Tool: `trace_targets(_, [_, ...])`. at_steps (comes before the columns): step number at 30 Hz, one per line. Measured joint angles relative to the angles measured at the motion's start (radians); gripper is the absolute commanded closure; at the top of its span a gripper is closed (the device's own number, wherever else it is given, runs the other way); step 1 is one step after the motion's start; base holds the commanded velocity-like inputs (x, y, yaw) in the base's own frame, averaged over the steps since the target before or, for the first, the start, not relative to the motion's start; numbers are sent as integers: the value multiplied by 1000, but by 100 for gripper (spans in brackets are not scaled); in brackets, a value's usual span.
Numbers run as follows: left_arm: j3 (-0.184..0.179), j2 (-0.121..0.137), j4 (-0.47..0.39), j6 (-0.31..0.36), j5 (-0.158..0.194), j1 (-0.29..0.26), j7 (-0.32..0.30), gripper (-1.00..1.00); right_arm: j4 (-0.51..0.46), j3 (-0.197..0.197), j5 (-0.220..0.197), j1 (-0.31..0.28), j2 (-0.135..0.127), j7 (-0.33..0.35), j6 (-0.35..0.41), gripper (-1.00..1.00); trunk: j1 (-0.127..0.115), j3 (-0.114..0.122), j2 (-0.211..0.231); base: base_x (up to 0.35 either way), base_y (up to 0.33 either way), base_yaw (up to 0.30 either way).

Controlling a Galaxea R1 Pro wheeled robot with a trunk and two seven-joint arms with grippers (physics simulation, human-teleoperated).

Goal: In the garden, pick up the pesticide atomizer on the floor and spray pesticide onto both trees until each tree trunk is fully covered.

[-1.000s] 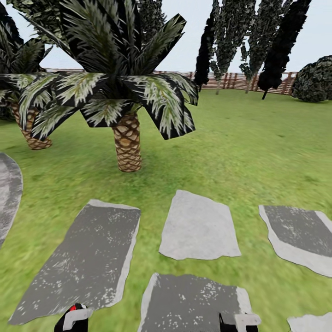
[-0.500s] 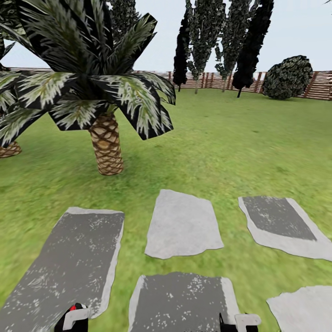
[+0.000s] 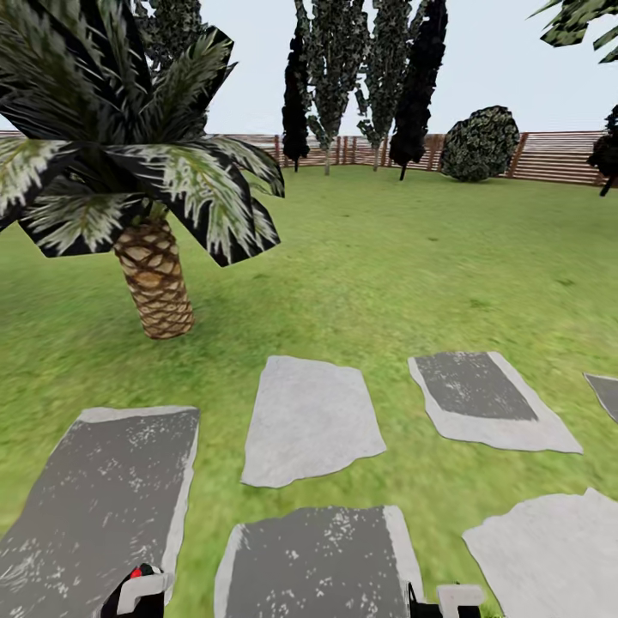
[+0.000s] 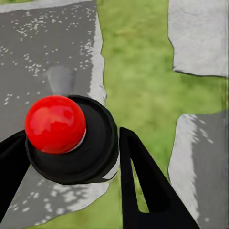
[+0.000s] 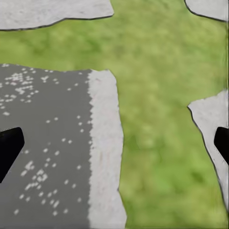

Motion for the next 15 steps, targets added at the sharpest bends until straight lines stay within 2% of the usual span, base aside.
trace_targets(15, [0, 1, 0, 0, 0, 0, 1, 100, 0, 0, 0, 0, 0, 0, 0, -100, 0, 0, 0, 227, -154, -274])
